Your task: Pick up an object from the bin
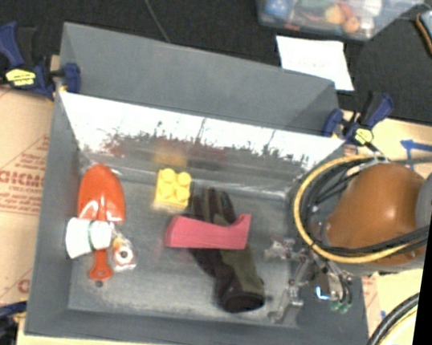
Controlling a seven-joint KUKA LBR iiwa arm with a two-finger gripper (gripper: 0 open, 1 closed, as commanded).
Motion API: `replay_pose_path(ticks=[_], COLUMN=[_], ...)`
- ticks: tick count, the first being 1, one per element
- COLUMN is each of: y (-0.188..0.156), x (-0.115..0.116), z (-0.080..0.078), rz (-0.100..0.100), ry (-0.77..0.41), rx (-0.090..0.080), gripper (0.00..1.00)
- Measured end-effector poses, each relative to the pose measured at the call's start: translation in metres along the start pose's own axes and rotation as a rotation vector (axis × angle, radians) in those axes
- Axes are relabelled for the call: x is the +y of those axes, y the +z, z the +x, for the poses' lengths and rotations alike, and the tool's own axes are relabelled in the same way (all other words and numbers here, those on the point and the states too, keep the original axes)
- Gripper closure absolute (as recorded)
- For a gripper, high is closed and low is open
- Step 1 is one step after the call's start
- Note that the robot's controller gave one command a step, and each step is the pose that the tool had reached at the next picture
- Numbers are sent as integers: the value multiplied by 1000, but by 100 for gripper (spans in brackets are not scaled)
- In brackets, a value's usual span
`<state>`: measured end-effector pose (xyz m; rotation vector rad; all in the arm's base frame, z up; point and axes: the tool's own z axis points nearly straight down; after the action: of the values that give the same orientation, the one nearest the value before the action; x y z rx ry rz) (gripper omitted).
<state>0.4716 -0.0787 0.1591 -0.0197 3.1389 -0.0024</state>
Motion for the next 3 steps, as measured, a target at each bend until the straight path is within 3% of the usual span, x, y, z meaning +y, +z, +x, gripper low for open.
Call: replay_pose_path(ticks=[1, 2, 3], y=[0, 44, 75], x=[0, 27, 31], z=[0, -5, -4], rz=[0, -1, 3], ry=[0, -33, -75], rx=[0, 0, -14], gripper=[0, 0, 0])
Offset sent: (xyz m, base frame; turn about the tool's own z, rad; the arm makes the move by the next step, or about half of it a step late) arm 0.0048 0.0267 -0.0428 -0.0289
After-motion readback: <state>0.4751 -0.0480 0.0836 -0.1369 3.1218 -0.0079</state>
